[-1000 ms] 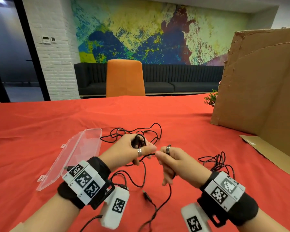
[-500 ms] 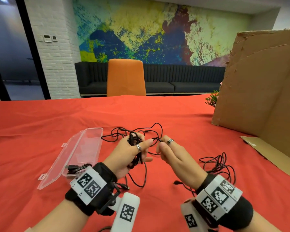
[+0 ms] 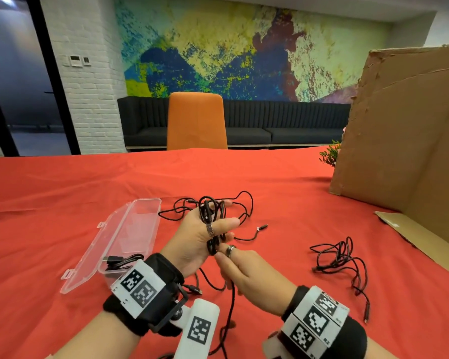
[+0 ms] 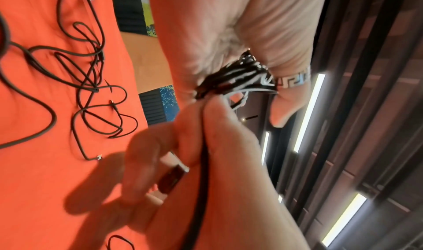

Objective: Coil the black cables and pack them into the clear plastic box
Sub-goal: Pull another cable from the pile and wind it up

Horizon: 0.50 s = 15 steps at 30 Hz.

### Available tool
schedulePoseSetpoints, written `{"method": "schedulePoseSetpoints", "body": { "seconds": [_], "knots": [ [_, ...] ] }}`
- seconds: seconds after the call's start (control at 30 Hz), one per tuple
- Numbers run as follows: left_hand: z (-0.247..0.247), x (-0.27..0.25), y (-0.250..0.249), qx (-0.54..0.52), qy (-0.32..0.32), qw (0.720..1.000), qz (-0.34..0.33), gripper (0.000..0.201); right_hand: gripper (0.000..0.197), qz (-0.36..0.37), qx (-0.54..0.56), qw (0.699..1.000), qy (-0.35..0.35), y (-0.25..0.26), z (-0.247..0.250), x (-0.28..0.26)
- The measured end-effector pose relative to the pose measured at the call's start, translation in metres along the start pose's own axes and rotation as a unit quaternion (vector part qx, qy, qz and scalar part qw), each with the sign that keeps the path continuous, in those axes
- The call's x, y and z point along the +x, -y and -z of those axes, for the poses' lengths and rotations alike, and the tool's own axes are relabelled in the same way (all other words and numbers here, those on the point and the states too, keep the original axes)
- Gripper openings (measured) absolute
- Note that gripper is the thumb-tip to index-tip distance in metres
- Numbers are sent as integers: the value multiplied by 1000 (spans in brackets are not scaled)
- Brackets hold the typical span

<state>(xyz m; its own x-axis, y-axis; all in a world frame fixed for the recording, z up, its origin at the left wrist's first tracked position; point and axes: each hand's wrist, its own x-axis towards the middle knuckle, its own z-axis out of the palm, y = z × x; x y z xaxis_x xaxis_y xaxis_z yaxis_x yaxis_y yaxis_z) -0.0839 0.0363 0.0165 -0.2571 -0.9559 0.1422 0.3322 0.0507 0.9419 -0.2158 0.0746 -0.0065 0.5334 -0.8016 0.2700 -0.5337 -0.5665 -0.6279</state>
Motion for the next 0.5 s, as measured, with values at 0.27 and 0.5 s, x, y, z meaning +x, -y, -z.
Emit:
{"method": "schedulePoseSetpoints", "body": {
  "seconds": [0.27,0.5],
  "knots": [
    [-3,-1,-8,-87,-44,994,39,18,21,-100,327,932,117,-2,4,-7],
    [9,-4,-25,52,20,997,62,15,30,-114,95,988,29,-33,24,-22]
  ]
}}
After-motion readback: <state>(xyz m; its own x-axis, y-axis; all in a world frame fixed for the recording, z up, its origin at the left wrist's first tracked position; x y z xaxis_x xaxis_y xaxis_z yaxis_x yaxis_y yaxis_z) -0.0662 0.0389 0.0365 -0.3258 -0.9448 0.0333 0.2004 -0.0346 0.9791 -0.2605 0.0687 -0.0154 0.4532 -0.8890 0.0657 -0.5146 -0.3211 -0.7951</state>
